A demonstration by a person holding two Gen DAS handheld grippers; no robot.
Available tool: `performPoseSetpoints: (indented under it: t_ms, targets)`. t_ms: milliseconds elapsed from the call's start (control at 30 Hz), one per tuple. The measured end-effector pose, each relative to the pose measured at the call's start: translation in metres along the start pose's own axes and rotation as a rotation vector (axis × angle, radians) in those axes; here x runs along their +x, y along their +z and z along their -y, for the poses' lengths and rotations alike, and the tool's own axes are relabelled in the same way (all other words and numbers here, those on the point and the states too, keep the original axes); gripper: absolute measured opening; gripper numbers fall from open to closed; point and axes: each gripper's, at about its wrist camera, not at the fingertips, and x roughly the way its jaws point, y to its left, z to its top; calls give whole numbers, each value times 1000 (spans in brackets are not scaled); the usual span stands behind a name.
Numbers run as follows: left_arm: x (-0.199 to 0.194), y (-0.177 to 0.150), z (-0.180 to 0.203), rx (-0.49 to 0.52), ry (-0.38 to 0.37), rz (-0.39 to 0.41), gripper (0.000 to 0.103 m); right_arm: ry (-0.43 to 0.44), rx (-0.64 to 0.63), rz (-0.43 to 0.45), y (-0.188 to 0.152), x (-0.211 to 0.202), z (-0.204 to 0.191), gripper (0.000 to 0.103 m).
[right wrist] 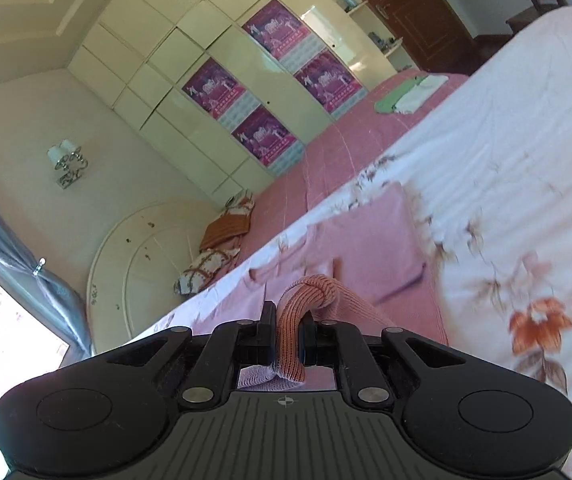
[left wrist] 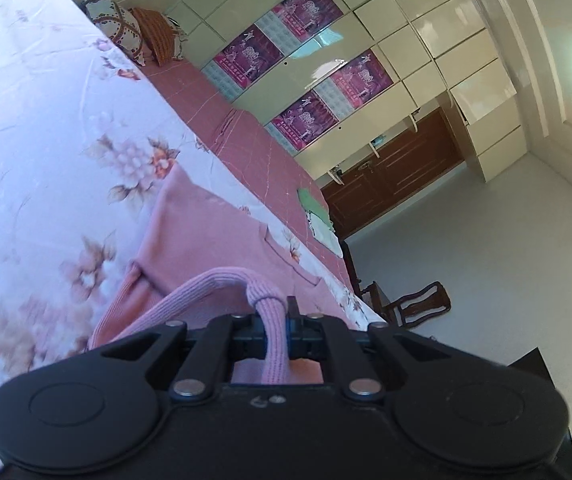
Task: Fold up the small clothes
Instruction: 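Lift the hem with both grippers and fold it toward the collar, release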
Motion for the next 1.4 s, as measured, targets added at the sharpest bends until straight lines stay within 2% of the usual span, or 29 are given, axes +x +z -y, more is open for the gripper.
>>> performPoseSetpoints:
  t_ms: [133,233,400,467,500,533,567,600,633,667,767,800,867,933,1000,1067,1100,1133,1167,1200,1233,1267,1333,1367,1400]
  targets:
    - [73,38,6,46,51,-44,5,-61,13,-29,49,69,-3,9]
    - [122,57,1,75,90,-74,5,-99,54,-75,82,130,19,9]
    - [191,72,-24,93,144,-117,5,-120,96,-138,107,214,64,9]
    - [206,75,-32,117,125,-109,9,-132,99,-157,108,241,82,9]
    - [210,75,-36,118,119,-83,22,-128,92,-158,108,252,89,9]
    - [209,75,-39,112,107,-47,51,-102,84,-152,108,261,96,9]
    - [205,74,-42,109,101,0,67,-75,69,-127,107,265,101,10]
    - [199,72,-42,127,104,54,85,-67,39,-116,107,268,102,17]
    - [195,74,-41,156,105,81,81,-77,7,-107,106,269,101,36]
    - [194,76,-41,174,112,82,79,-82,-19,-92,104,267,100,45]
    - [197,79,-38,247,129,39,77,-88,-48,-26,103,258,105,58]
    - [203,80,-32,297,148,2,74,-93,-38,-17,105,256,108,60]
    - [215,79,-23,395,177,-58,71,-107,-95,-4,107,253,107,60]
    - [231,77,-17,487,227,-123,65,-110,-160,-49,107,259,102,59]
    - [246,72,-14,571,277,-174,57,-150,-257,-102,100,271,92,59]
    - [254,63,-11,645,305,-194,56,-188,-342,-146,93,288,84,59]
    - [255,57,-8,686,317,-186,50,-210,-378,-164,89,294,81,58]
    - [254,52,-6,708,314,-175,30,-216,-423,-177,84,301,81,51]
    - [252,48,-3,723,314,-156,20,-223,-456,-189,80,305,78,43]
    - [248,44,0,743,323,-123,11,-238,-504,-203,74,310,76,24]
    - [242,40,3,761,330,-78,7,-245,-538,-202,70,311,73,12]
    - [230,37,8,767,325,11,7,-245,-573,-186,66,311,71,10]
    - [199,31,19,772,308,200,7,-228,-572,-99,65,298,69,9]
    - [189,29,21,752,303,254,7,-217,-560,-41,66,289,67,9]
    - [188,25,22,739,327,267,7,-195,-549,12,67,280,65,9]
